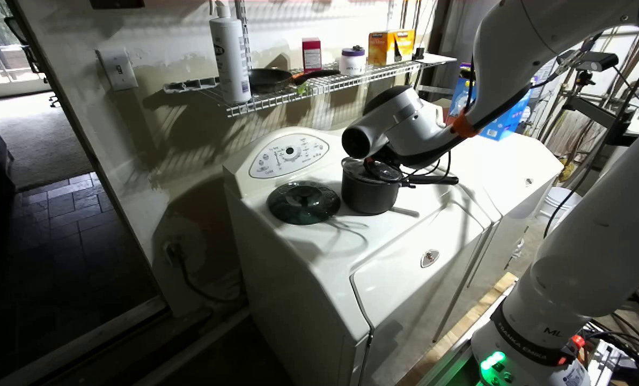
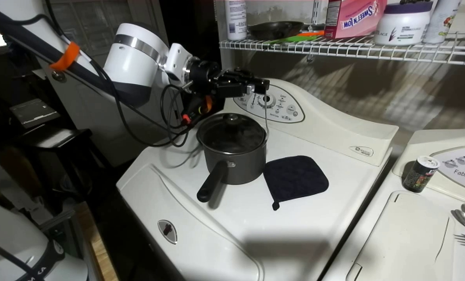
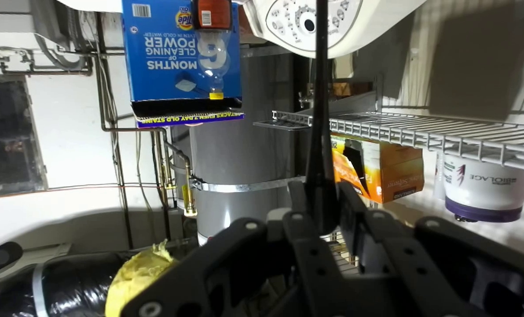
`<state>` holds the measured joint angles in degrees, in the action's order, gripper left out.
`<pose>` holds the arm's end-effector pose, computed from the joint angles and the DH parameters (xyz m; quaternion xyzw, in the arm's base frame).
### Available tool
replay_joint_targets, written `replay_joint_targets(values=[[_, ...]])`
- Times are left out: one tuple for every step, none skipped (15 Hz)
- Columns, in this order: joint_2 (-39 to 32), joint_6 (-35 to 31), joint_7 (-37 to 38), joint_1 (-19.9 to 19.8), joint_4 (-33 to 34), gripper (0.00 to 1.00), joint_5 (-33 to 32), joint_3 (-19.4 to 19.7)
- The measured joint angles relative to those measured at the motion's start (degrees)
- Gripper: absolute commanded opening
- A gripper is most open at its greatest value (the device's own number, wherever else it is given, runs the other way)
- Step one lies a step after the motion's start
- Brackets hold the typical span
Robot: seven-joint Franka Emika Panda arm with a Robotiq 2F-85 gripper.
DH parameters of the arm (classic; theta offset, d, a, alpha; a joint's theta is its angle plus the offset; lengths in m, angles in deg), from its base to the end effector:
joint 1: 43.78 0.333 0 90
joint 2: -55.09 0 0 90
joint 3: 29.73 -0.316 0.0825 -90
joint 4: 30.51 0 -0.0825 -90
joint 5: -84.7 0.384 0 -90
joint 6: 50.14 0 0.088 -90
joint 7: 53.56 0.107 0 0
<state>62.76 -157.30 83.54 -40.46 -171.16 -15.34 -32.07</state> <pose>0.4755 -0.0282 0.3870 0.6064 -0.4116 0.5838 0.3494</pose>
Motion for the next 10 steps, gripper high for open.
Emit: replay_joint_targets(values=[[0.0,0.0,0.0,0.1,0.0,0.05,0.0,0.0],[0.0,0.0,0.0,0.1,0.0,0.05,0.0,0.0],[0.0,0.0,0.1,0.2,0.0,0.05,0.0,-0.1],[0.0,0.0,0.1,0.2,0.0,0.05,0.0,-0.1],[0.0,0.0,0.2,0.3,0.0,0.05,0.0,-0.1],[0.1,0.0,0.3,0.4,0.0,0.05,0.0,-0.2],[0.1,0.0,0.4,0.5,0.0,0.05,0.0,-0.2],[0.2,0.0,0.5,0.6,-0.1,0.05,0.0,-0.2],[0.3,0.0,0.6,0.7,-0.1,0.05,0.0,-0.3],[0.4,0.0,0.6,0.8,-0.1,0.05,0.0,-0.3]])
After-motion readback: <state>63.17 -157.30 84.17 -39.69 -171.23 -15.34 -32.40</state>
